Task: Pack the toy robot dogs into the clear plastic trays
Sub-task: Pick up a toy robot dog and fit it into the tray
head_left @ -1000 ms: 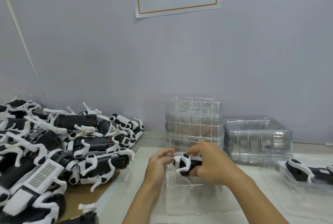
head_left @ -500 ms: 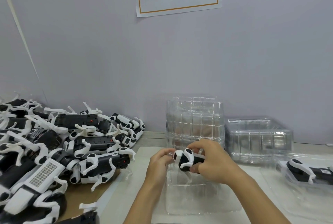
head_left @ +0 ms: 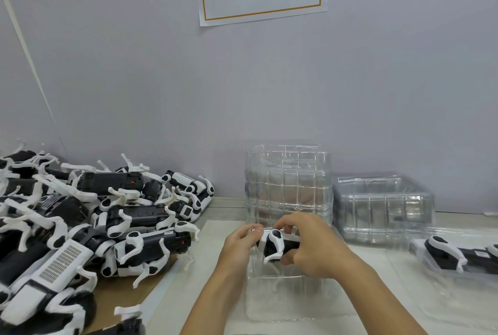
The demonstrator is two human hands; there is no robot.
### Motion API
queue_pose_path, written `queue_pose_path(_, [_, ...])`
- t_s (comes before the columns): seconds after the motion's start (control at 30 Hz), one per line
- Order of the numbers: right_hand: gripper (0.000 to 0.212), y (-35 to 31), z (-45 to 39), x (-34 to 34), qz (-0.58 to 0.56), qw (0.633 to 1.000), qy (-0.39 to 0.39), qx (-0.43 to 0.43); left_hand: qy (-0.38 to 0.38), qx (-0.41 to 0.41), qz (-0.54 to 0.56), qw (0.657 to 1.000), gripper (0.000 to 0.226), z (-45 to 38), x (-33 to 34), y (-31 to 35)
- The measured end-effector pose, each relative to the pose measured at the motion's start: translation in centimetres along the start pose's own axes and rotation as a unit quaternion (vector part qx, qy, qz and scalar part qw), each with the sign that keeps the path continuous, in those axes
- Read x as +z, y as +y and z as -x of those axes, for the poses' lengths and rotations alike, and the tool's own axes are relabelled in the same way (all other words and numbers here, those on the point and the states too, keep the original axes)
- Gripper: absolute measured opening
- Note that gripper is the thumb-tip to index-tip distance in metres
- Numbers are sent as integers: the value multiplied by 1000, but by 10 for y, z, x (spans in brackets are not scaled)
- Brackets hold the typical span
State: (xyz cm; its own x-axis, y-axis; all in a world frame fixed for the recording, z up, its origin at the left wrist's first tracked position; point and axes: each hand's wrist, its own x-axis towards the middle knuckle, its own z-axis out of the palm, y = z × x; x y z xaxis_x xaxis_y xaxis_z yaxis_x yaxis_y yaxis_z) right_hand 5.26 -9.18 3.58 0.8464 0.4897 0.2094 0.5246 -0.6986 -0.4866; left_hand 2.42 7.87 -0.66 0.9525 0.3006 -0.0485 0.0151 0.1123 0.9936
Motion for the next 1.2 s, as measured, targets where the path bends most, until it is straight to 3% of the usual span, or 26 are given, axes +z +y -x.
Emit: queue_pose_path(1.2, [37,-6,2,0,2,1000,-11,-27,-1,0,8,1000,18,9,2,9])
